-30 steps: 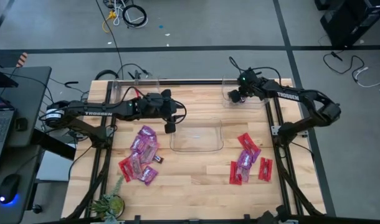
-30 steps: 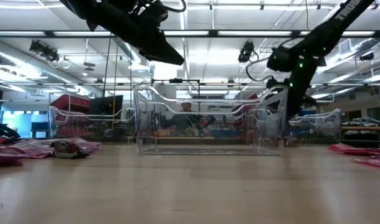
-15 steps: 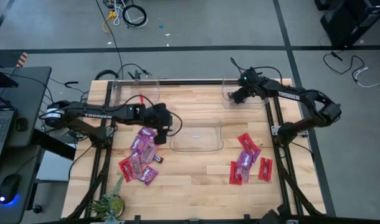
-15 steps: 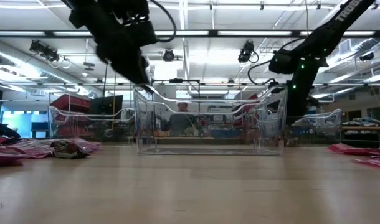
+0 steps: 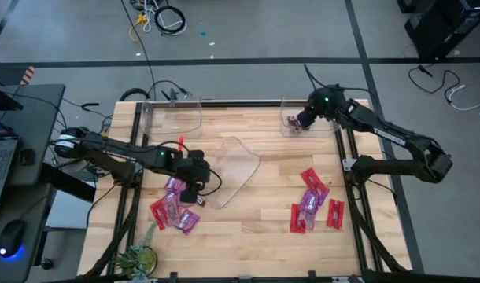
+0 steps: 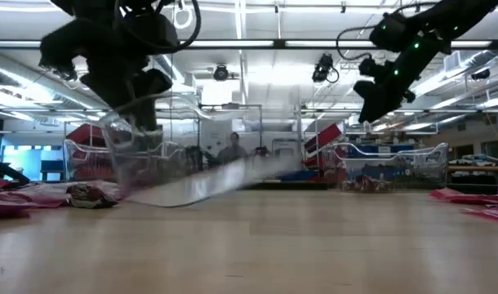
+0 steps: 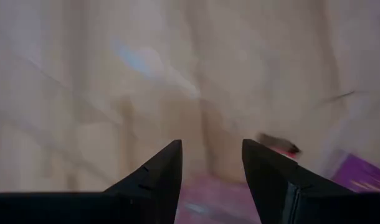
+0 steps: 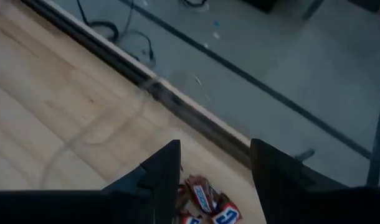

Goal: Sort candy
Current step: Adjust the bottom transparent bin

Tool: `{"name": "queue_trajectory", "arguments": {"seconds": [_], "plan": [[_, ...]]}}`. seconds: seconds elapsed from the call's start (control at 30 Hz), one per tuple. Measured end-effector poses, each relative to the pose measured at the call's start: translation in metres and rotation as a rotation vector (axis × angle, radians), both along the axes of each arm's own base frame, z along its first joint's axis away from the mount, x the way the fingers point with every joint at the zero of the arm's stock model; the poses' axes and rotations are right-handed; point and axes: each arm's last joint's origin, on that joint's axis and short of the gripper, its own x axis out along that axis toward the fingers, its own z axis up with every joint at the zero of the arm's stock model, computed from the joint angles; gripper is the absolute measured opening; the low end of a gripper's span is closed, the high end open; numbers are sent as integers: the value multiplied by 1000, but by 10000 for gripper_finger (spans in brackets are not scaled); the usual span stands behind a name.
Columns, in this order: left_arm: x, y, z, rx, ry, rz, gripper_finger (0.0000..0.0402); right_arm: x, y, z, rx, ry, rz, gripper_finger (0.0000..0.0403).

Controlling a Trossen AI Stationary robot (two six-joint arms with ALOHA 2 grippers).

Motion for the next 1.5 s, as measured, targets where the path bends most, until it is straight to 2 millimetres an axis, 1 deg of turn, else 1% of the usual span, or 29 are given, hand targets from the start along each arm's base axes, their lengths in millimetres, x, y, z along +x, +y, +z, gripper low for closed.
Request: {"name": "queue_trajectory", "arguments": {"seconds": [0.1, 0.2, 0.27, 0.33, 0.47, 0.63, 0.73, 0.8, 0.9, 0.97, 1.0, 1.1, 1.2, 1.27, 1.37, 1.43, 1.5], "plan": [[3, 1, 7, 38, -22, 17, 170, 0, 8, 8, -31, -37, 21, 176], [5, 2, 15, 51, -31, 13, 170, 1, 14, 13, -45, -56, 47, 176], [6, 2, 22, 71, -37, 9, 170, 5, 20, 14, -31, -86, 80, 175], [8, 2, 31, 89, -49, 1, 170, 13, 26, 14, 5, -138, 154, 170], [9, 1, 50, 52, -53, -22, 166, 42, 41, 10, 95, -246, 335, 141], [3, -4, 46, -45, 3, -52, 137, 88, 62, -2, 116, -292, 506, 75], [-6, -9, 45, -81, -18, -80, 110, 113, 67, -2, 122, -268, 551, 27], [-14, -12, 46, -91, -35, -86, 89, 129, 68, 0, 100, -240, 591, 7], [-28, -14, 46, -110, -71, -84, 56, 151, 67, 2, 69, -189, 647, 10], [-35, -16, 46, -132, -97, -86, 35, 163, 62, 2, 55, -146, 669, 10], [-38, -18, 43, -147, -88, -88, 25, 169, 58, 2, 56, -118, 674, 7], [-45, -23, 23, -200, -15, -100, 5, 183, 46, -3, 70, -40, 660, 2], [-50, -24, 3, -212, 63, -67, 7, 195, 30, -6, 76, 7, 611, 2], [-51, -23, -6, -182, 66, -26, 7, 201, 20, -9, 97, 29, 588, 1], [-46, -21, -9, -116, -33, 35, 6, 204, 13, -19, 171, 104, 561, 1], [-45, -19, -13, -63, -69, 70, 4, 202, 13, -26, 221, 153, 561, 1], [-42, -15, -17, -21, -113, 109, 4, 200, 16, -29, 251, 178, 558, 0]]}}
